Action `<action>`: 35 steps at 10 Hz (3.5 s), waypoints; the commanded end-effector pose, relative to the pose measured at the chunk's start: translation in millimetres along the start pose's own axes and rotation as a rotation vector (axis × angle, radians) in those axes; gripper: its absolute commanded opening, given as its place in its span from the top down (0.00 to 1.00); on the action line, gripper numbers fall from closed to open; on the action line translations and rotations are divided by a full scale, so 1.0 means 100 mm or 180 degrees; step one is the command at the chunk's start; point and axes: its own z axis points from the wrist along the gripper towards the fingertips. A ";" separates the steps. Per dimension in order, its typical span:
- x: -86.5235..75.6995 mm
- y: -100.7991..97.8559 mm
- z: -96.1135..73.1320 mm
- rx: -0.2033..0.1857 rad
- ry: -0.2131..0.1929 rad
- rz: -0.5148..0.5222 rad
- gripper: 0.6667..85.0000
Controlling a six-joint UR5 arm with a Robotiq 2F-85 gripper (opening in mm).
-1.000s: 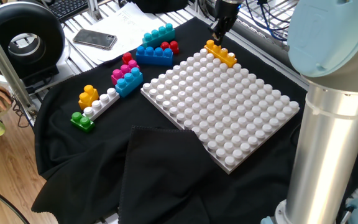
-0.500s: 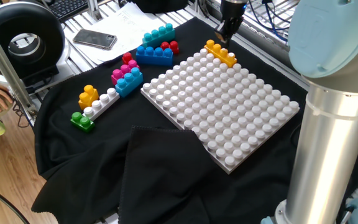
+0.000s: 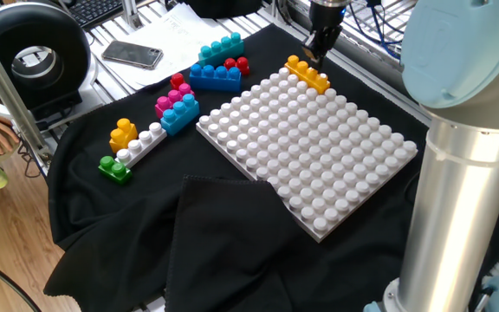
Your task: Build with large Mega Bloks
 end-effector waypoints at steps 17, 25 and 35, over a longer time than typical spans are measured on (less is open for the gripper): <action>-1.49 0.51 -0.07 -0.0063 -0.0705 -0.1077 0.00; -1.83 0.62 0.34 0.0300 -0.0723 -0.2008 0.00; -1.83 0.82 0.63 0.0090 -0.0590 -0.2076 0.39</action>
